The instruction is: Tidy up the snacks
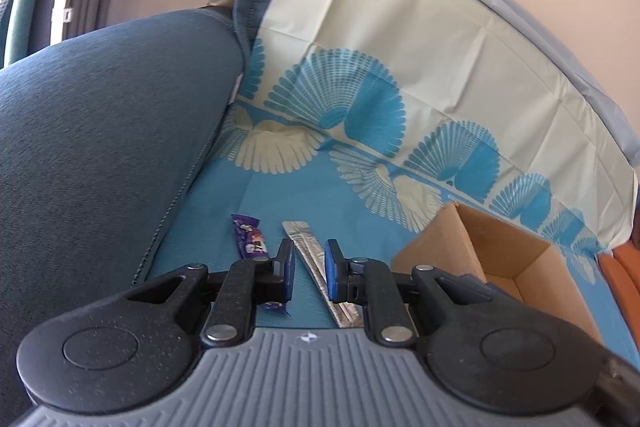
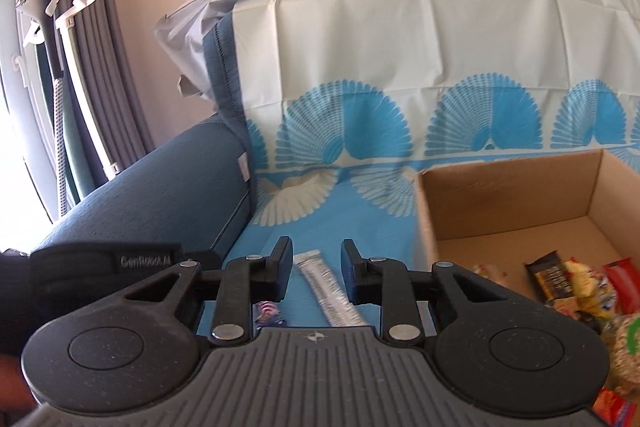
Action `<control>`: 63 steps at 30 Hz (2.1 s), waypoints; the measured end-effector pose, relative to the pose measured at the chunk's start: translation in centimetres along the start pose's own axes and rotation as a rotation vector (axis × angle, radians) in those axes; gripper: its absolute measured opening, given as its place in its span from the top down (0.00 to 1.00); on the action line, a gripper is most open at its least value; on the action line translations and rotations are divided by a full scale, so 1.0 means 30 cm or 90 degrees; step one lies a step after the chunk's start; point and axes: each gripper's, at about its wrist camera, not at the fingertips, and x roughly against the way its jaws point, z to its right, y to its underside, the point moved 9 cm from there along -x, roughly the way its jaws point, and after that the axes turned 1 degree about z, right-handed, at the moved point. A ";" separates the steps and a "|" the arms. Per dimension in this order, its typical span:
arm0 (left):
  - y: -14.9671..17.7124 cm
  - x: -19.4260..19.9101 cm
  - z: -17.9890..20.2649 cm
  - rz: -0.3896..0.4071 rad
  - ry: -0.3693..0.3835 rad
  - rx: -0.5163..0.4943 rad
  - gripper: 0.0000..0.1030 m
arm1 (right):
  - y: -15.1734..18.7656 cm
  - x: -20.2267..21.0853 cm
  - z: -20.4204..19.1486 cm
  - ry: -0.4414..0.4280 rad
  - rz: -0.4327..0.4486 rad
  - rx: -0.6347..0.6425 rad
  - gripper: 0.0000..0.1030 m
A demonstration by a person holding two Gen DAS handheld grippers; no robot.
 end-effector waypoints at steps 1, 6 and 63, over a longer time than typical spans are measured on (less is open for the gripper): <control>-0.004 -0.004 -0.015 -0.003 -0.004 0.010 0.84 | 0.008 -0.013 -0.013 -0.001 -0.005 0.002 0.73; -0.005 -0.037 -0.079 -0.030 -0.020 0.052 0.84 | 0.050 -0.089 -0.059 0.002 -0.041 0.002 0.73; 0.091 -0.460 -0.125 -0.212 -0.078 0.074 0.51 | 0.302 -0.444 0.071 0.084 -0.289 -0.053 0.72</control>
